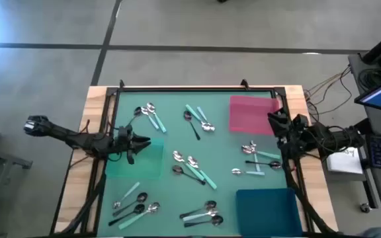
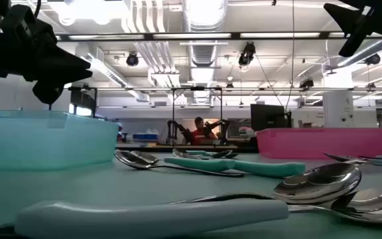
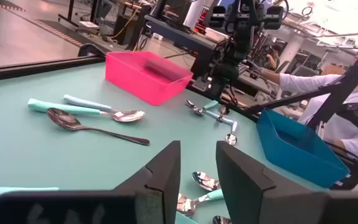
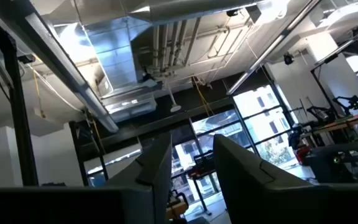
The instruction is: Sort silverware by color (type)
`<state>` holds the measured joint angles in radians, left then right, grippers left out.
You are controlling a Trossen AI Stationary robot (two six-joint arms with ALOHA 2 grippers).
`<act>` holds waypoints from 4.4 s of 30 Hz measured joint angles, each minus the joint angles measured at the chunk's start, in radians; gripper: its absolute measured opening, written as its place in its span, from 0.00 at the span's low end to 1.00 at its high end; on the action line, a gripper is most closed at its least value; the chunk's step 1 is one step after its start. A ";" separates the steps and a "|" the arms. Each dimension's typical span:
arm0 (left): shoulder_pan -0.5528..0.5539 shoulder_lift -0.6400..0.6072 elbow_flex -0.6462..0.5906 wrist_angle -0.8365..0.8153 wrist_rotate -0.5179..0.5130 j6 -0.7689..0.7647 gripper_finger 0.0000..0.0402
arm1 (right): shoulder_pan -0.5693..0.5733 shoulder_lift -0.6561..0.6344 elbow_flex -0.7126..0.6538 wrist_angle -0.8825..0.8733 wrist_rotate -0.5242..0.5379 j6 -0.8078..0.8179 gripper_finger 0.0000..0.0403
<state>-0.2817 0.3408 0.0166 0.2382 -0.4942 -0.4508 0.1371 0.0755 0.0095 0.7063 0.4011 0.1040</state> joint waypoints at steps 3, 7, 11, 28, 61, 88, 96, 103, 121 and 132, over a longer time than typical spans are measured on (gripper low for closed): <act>0.000 0.000 0.000 0.000 0.000 0.000 0.22 | 0.000 0.000 0.000 0.000 0.000 0.000 0.27; 0.000 0.000 0.000 0.000 0.000 0.000 0.22 | 0.000 0.000 0.000 0.000 0.000 0.000 0.27; 0.000 0.000 0.000 0.000 0.000 0.000 0.22 | 0.000 0.000 0.000 0.000 0.000 0.000 0.27; 0.000 0.000 0.000 0.000 0.000 0.000 0.22 | 0.000 0.000 0.000 0.000 0.000 0.000 0.27; 0.000 0.000 0.000 0.000 0.000 0.000 0.22 | 0.000 0.000 0.000 0.000 0.000 0.000 0.27; 0.000 0.000 0.000 0.000 0.000 0.000 0.22 | 0.000 0.000 0.000 0.000 0.000 0.000 0.27; 0.000 0.000 0.000 0.000 0.000 0.000 0.22 | 0.000 0.000 0.000 0.000 0.000 0.000 0.27; 0.000 0.000 0.000 0.000 0.000 0.000 0.22 | 0.000 0.000 0.000 0.000 0.000 0.000 0.27; 0.000 0.000 0.000 0.000 0.000 0.000 0.22 | 0.000 0.000 0.000 0.085 0.002 -0.029 0.27; 0.000 0.000 0.000 0.000 0.000 0.000 0.22 | 0.000 0.000 0.000 0.083 -0.007 0.033 0.27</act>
<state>-0.2817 0.3408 0.0166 0.2382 -0.4942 -0.4508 0.1368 0.0755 0.0093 0.7893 0.3938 0.1373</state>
